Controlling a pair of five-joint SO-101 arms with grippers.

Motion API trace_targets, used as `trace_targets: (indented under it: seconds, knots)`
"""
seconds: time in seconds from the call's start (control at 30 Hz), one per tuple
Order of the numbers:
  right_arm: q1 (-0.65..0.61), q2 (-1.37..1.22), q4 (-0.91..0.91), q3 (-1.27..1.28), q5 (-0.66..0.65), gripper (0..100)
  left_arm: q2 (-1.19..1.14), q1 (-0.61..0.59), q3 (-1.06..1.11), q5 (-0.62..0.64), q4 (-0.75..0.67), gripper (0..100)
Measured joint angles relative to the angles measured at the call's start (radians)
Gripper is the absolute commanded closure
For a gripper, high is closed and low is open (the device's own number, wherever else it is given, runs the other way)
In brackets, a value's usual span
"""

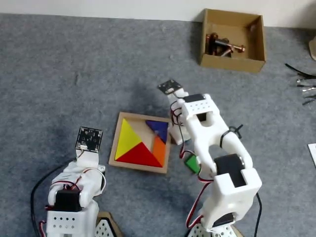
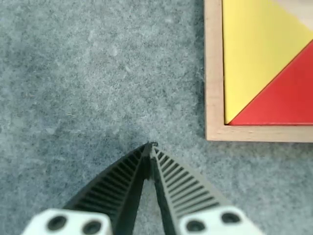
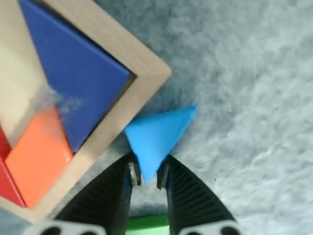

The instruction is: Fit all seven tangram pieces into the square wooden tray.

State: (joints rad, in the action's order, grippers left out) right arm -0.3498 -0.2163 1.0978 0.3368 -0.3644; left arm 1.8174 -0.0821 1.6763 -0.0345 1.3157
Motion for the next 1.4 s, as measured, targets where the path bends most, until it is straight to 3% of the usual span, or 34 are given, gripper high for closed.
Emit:
trace_targets:
  seconds: [0.23, 0.4, 0.7, 0.83, 0.93, 1.4]
  knots:
    - [0.112, 0.000, 0.000, -0.023, -0.002, 99.4, 0.000, 0.000, 0.000, 0.000, 0.000, 99]
    - [0.160, 0.000, 0.000, -0.069, -0.083, 99.4, 0.000, 0.000, 0.000, 0.000, 0.000, 99]
    - [0.161, 0.000, 0.172, -0.161, -0.098, 98.7, 0.000, 0.000, 0.000, 0.000, 0.000, 99]
    - [0.100, 0.000, 0.218, -0.227, -0.098, 89.2, 0.000, 0.000, 0.000, 0.000, 0.000, 99]
    - [0.060, 0.000, 0.196, -0.244, -0.075, 82.1, 0.000, 0.000, 0.000, 0.000, 0.000, 99]
    - [0.044, -0.002, -0.061, -0.133, 0.080, 81.4, 0.000, 0.000, 0.000, 0.000, 0.000, 99]
